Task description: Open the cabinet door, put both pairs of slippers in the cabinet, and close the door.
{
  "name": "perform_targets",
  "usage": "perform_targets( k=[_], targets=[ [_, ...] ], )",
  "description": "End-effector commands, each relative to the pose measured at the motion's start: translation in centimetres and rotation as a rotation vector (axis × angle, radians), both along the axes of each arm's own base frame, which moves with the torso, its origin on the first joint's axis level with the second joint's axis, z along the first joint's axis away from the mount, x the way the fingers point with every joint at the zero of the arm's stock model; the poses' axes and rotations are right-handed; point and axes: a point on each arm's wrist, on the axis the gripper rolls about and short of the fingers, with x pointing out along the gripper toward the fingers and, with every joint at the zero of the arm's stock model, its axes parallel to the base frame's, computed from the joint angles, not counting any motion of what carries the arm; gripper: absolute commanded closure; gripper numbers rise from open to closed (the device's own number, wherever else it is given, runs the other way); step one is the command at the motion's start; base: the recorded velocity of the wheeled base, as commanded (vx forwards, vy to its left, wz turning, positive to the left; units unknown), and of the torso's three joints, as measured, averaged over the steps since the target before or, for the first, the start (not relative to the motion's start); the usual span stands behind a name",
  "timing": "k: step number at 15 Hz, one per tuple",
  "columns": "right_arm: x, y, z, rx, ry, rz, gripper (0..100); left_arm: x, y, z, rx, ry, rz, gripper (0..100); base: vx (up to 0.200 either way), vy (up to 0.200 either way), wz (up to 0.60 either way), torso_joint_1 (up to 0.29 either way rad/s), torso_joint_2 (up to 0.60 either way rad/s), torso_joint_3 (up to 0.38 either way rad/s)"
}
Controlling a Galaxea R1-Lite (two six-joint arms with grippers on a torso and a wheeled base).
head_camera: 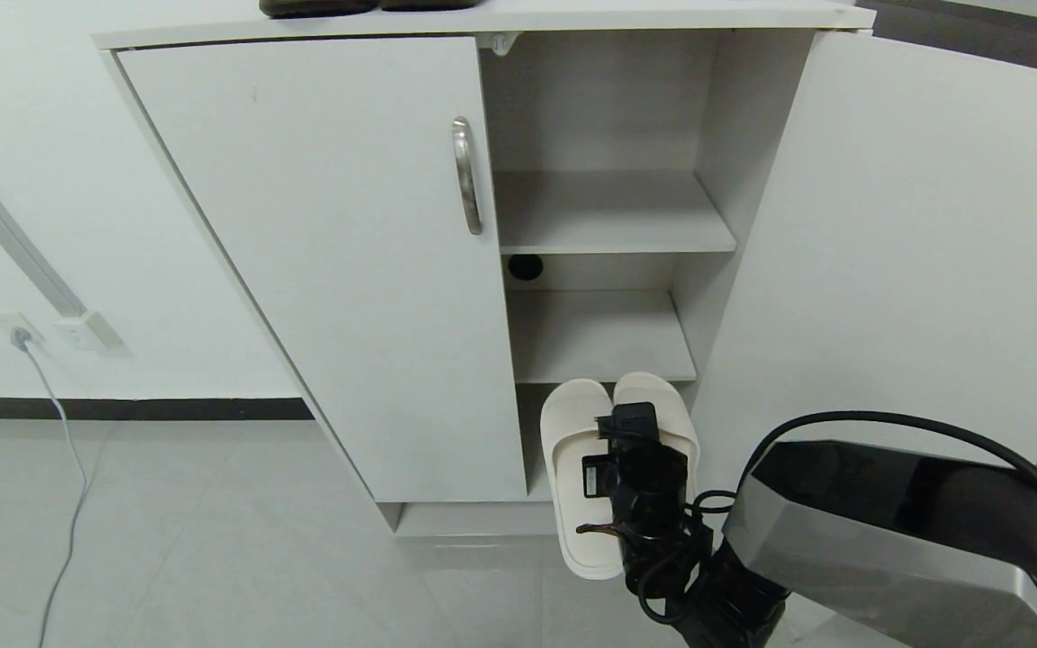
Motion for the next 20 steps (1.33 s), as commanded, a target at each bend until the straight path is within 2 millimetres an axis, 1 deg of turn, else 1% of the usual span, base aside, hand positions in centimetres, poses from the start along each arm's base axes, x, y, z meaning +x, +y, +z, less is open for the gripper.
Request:
perform_targets(
  k=[1, 5, 9, 12, 16, 20],
  targets=[
    [0.1, -0.1, 0.1, 0.003, -0.002, -0.002, 100, 0.0, 0.0, 0.0, 0.000, 0.001, 0.000, 100, 0.200, 0.000, 0.00, -0.012, 0.00, 0.002],
    [0.1, -0.1, 0.1, 0.004, -0.003, -0.002, 100, 0.0, 0.0, 0.0, 0.000, 0.001, 0.000, 100, 0.200, 0.000, 0.00, 0.005, 0.00, 0.001],
    [0.5, -0.1, 0.3, 0.013, -0.012, -0.008, 100, 0.0, 0.0, 0.0, -0.002, 0.001, 0.003, 100, 0.000, 0.000, 0.00, 0.000, 0.00, 0.000],
    [2.3, -0.5, 0.6, 0.005, -0.004, -0.033, 100, 0.0, 0.0, 0.0, -0.002, 0.001, 0.003, 100, 0.000, 0.000, 0.00, 0.000, 0.00, 0.000],
    [4.7, 0.1, 1.2, 0.006, 0.004, -0.028, 100, 0.0, 0.0, 0.0, -0.002, 0.001, 0.003, 100, 0.000, 0.000, 0.00, 0.000, 0.00, 0.000],
    [8.1, 0.4, 2.0, 0.016, -0.004, -0.064, 100, 0.0, 0.0, 0.0, -0.002, 0.001, 0.006, 100, 0.000, 0.000, 0.00, 0.000, 0.00, 0.000]
  ],
)
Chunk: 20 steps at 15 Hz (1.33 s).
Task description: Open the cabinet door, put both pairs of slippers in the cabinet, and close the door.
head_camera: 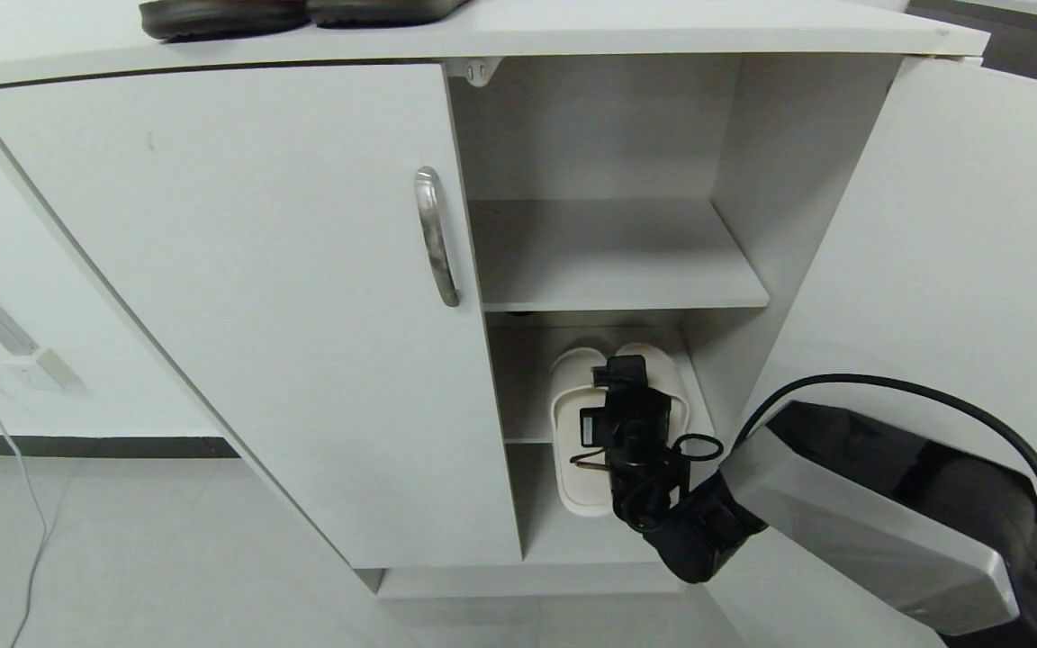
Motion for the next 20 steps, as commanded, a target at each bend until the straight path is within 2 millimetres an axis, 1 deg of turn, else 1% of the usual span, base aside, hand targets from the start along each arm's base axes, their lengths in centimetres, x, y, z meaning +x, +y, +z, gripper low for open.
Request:
perform_targets(
  k=[1, 6, 9, 12, 16, 17, 20],
  targets=[
    [2.0, 0.0, 0.2, 0.011, -0.013, -0.024, 100, 0.0, 0.0, 0.0, -0.001, 0.001, 0.003, 100, 0.000, 0.000, 0.00, 0.000, 0.00, 0.000],
    [4.6, 0.4, 1.1, 0.032, -0.028, -0.038, 100, 0.0, 0.0, 0.0, -0.001, 0.001, 0.000, 100, 0.000, 0.000, 0.00, 0.000, 0.00, 0.000],
    [5.8, 0.1, 0.9, 0.025, -0.020, -0.010, 100, 0.0, 0.0, 0.0, -0.001, 0.001, 0.000, 100, 0.000, 0.000, 0.00, 0.000, 0.00, 0.000],
    [6.9, -0.3, 0.7, 0.022, -0.016, -0.022, 100, 0.0, 0.0, 0.0, -0.001, 0.001, 0.002, 100, 0.000, 0.000, 0.00, 0.000, 0.00, 0.000],
    [6.9, -0.1, 0.5, 0.013, -0.003, -0.015, 100, 0.0, 0.0, 0.0, -0.001, 0.001, 0.002, 100, 0.000, 0.000, 0.00, 0.000, 0.00, 0.000],
    [6.9, -0.1, 0.4, 0.010, 0.001, -0.015, 0, 0.0, 0.0, 0.0, -0.001, 0.001, 0.002, 100, 0.000, 0.000, 0.00, 0.000, 0.00, 0.000],
    [6.8, -0.1, 0.2, 0.006, 0.006, -0.013, 0, 0.0, 0.0, 0.0, -0.001, 0.001, 0.002, 100, 0.000, 0.000, 0.00, 0.000, 0.00, 0.000]
  ],
)
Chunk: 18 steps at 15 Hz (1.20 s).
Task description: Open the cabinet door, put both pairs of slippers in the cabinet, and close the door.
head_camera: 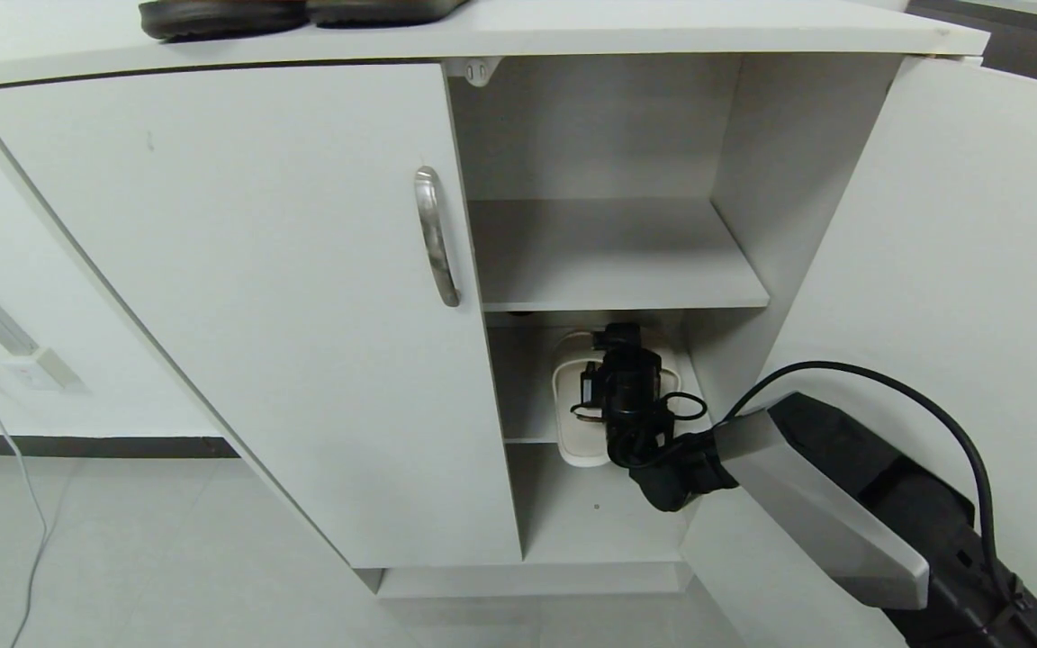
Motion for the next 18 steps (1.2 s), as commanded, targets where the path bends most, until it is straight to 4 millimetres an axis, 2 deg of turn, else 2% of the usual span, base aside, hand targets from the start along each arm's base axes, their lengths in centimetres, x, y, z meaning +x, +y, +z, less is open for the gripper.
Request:
perform_targets(
  k=[1, 4, 7, 9, 11, 15, 18],
  targets=[
    [-0.2, -0.1, -0.3, -0.003, 0.005, 0.000, 0, 0.0, 0.0, 0.0, 0.000, 0.002, 0.000, 100, 0.000, 0.000, 0.00, 0.000, 0.00, 0.000],
    [-1.6, -0.3, 0.1, -0.011, 0.015, 0.011, 0, 0.0, 0.0, 0.0, 0.001, 0.002, 0.000, 100, 0.000, 0.000, 0.00, 0.000, 0.00, 0.000],
    [-3.9, -0.1, 1.8, 0.005, -0.009, 0.037, 0, 0.0, 0.0, 0.0, 0.001, 0.003, 0.000, 100, 0.000, 0.000, 0.00, 0.000, 0.00, 0.000],
    [-6.7, -0.3, 3.3, 0.012, -0.022, 0.062, 0, 0.0, 0.0, 0.0, 0.001, 0.003, 0.000, 100, 0.000, 0.000, 0.00, 0.000, 0.00, 0.000],
    [-10.3, -1.0, 4.2, 0.003, -0.009, 0.103, 0, 0.0, 0.0, 0.0, 0.001, 0.002, 0.000, 100, 0.000, 0.000, 0.00, 0.000, 0.00, 0.000],
    [-17.9, -3.1, 3.3, -0.044, 0.053, 0.198, 0, 0.0, 0.0, 0.0, 0.001, 0.002, 0.000, 100, 0.000, 0.000, 0.00, 0.000, 0.00, 0.000],
    [-19.4, -3.0, 3.4, -0.044, 0.055, 0.228, 0, 0.0, 0.0, 0.0, 0.000, 0.002, 0.000, 100, 0.000, 0.000, 0.00, 0.000, 0.00, 0.000]
  ],
)
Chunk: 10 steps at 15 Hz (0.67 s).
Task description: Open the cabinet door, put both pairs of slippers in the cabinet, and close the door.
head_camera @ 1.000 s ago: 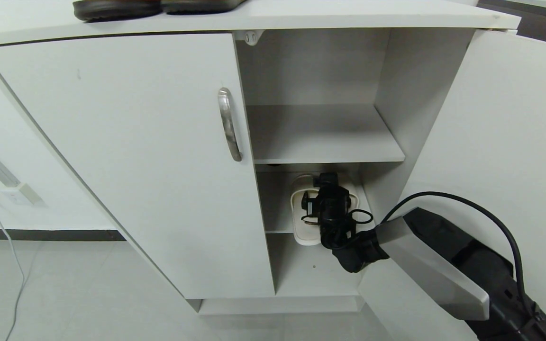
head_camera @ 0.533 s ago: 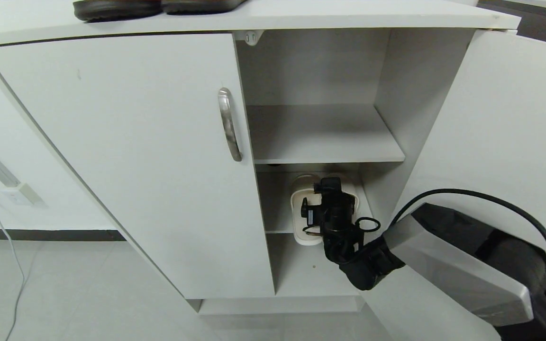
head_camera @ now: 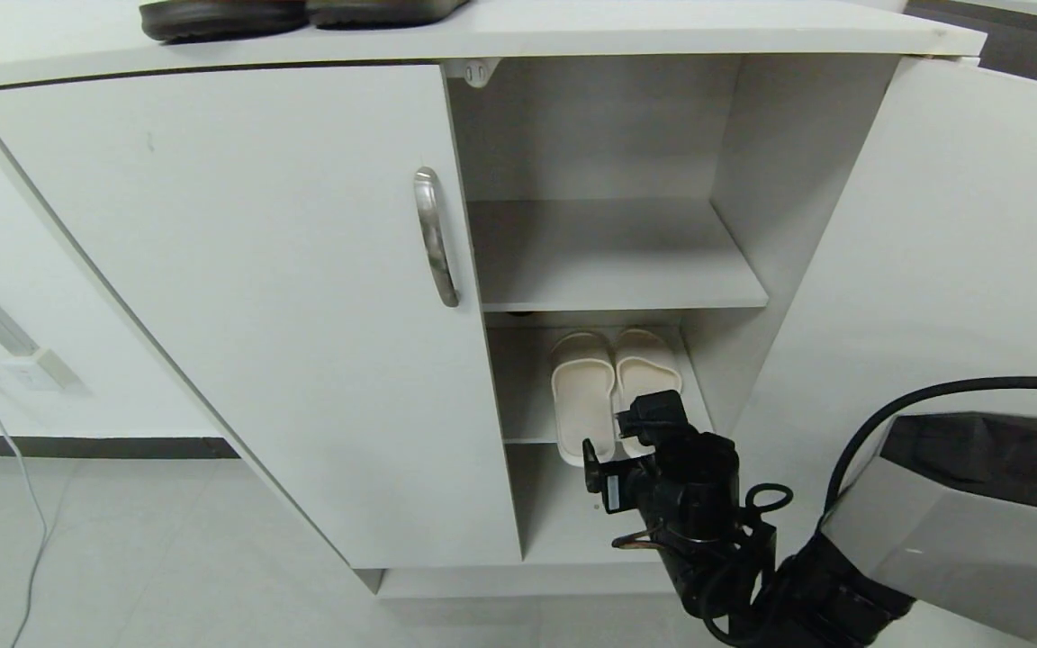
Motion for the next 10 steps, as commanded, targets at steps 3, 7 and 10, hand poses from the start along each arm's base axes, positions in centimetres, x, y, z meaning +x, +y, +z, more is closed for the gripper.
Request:
perform_targets(
  k=[3, 7, 10],
  targets=[
    [-2.3, 0.3, 1.6, 0.033, -0.015, 0.049, 0, 0.0, 0.0, 0.0, -0.001, 0.001, -0.002, 100, -0.067, 0.000, 0.00, -0.002, 0.00, 0.001],
    [-3.1, 0.6, 1.5, 0.044, -0.023, 0.074, 0, 0.0, 0.0, 0.0, -0.001, 0.001, -0.003, 100, -0.200, 0.000, 0.00, 0.004, 0.00, 0.004],
    [-3.1, 0.7, 1.5, 0.046, -0.025, 0.074, 0, 0.0, 0.0, 0.0, -0.001, 0.001, -0.002, 100, -0.067, 0.000, 0.00, 0.006, 0.00, 0.001]
  ],
)
